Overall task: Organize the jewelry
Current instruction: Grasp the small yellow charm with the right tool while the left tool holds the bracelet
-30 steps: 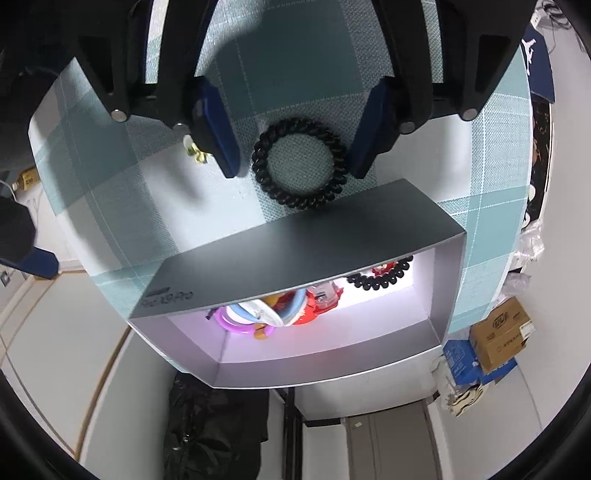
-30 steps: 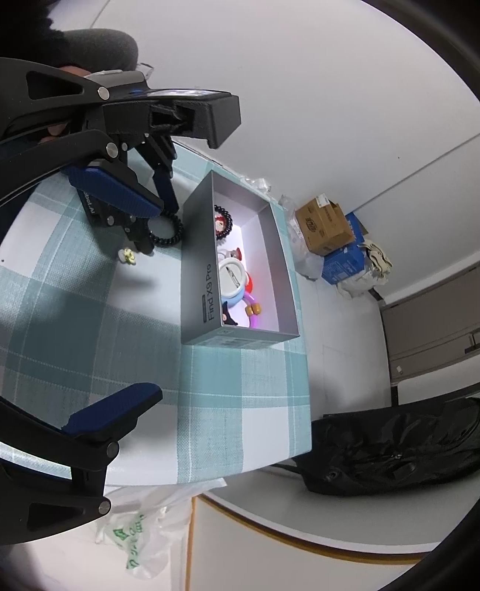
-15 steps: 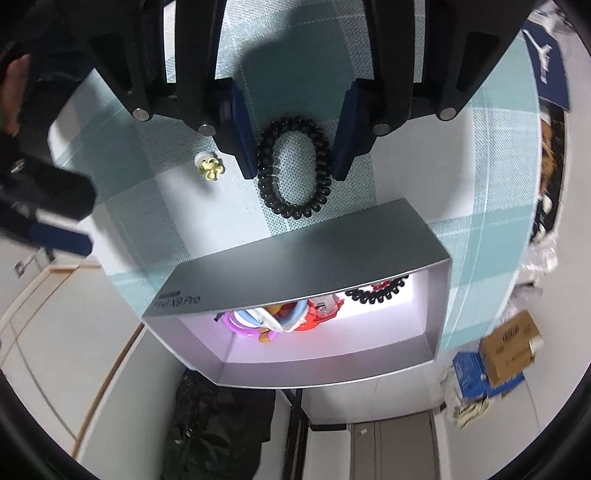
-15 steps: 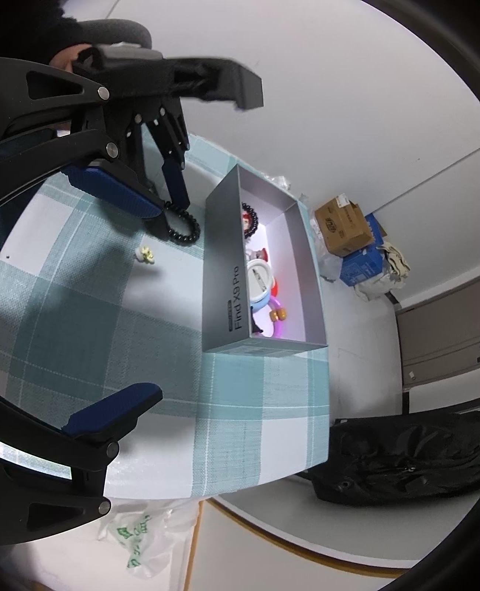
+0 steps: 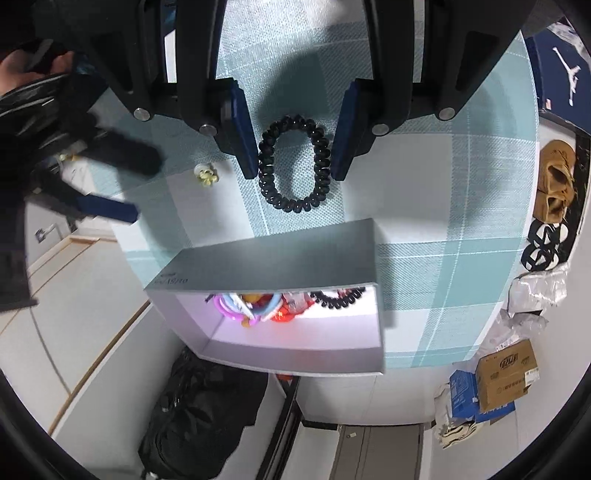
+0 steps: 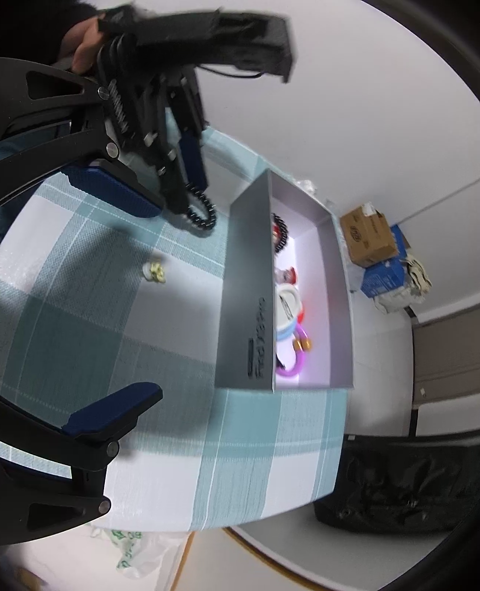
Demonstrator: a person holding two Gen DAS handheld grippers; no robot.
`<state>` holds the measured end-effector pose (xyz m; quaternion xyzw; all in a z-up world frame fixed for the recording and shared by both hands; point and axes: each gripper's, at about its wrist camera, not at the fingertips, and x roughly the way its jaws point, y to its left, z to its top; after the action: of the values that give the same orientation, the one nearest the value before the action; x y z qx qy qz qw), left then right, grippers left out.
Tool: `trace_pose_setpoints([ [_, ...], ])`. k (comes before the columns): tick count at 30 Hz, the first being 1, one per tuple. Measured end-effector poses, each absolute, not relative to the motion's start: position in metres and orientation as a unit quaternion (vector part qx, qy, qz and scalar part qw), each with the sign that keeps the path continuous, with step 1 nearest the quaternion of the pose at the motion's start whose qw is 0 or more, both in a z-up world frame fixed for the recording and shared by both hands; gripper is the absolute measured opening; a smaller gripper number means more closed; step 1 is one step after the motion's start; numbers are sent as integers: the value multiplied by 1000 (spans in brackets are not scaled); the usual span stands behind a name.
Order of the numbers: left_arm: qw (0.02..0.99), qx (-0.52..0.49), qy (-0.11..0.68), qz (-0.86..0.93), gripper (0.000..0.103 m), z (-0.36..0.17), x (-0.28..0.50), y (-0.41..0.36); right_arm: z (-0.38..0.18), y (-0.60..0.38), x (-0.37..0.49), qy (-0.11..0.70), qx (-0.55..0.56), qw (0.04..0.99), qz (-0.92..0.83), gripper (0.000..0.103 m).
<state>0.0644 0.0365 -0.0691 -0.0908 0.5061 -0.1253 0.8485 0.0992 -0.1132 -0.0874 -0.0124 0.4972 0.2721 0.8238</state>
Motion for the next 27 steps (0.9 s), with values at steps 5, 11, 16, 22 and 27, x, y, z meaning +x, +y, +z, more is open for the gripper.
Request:
trace_pose_setpoints([
  [5,841,-133,508,-130,34,-68,62,46,-92,-98,95,493,-49,820,286,90],
  [11,848,-160,488,-132,35,-56,61,53,-101,-84,92,495,-80,815,292,77],
  [16,854,-178,471,-132,35,-47,56,64,-105,-74,90,490,-109,815,290,59],
  [22,855,-193,461,-137,34,-43,53,72,-107,-70,90,490,-137,815,278,29],
  [27,854,-195,460,-144,35,-42,52,71,-107,-67,88,491,-145,811,283,13],
])
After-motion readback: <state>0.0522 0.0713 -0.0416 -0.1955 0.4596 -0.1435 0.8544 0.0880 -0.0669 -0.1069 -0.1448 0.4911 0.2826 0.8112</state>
